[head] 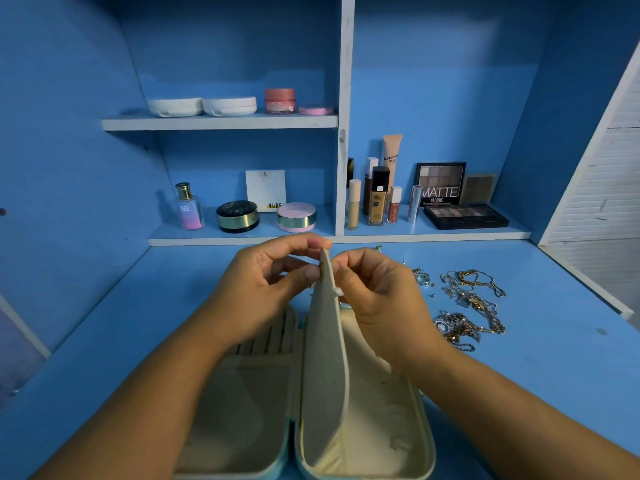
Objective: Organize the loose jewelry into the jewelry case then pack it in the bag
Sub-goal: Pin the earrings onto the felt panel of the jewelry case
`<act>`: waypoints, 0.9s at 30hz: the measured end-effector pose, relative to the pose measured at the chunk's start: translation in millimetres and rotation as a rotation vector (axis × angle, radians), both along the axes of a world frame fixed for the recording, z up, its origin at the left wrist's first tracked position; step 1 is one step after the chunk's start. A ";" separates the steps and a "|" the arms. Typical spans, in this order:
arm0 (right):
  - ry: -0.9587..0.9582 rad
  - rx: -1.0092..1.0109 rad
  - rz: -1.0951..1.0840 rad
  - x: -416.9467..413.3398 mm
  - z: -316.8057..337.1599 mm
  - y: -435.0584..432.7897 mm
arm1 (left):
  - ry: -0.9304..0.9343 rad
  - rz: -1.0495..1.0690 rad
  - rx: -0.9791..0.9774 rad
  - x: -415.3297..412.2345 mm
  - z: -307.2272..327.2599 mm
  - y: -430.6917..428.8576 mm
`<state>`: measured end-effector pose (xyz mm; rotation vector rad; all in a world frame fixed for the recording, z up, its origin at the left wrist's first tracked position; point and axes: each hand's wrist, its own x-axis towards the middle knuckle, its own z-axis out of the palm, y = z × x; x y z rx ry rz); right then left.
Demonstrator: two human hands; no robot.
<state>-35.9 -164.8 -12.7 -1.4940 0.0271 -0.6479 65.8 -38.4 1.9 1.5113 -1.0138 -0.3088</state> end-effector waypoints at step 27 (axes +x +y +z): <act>-0.009 -0.291 0.034 -0.4 2.2 -14.4 | -0.010 0.018 -0.003 2.5 -4.2 -1.4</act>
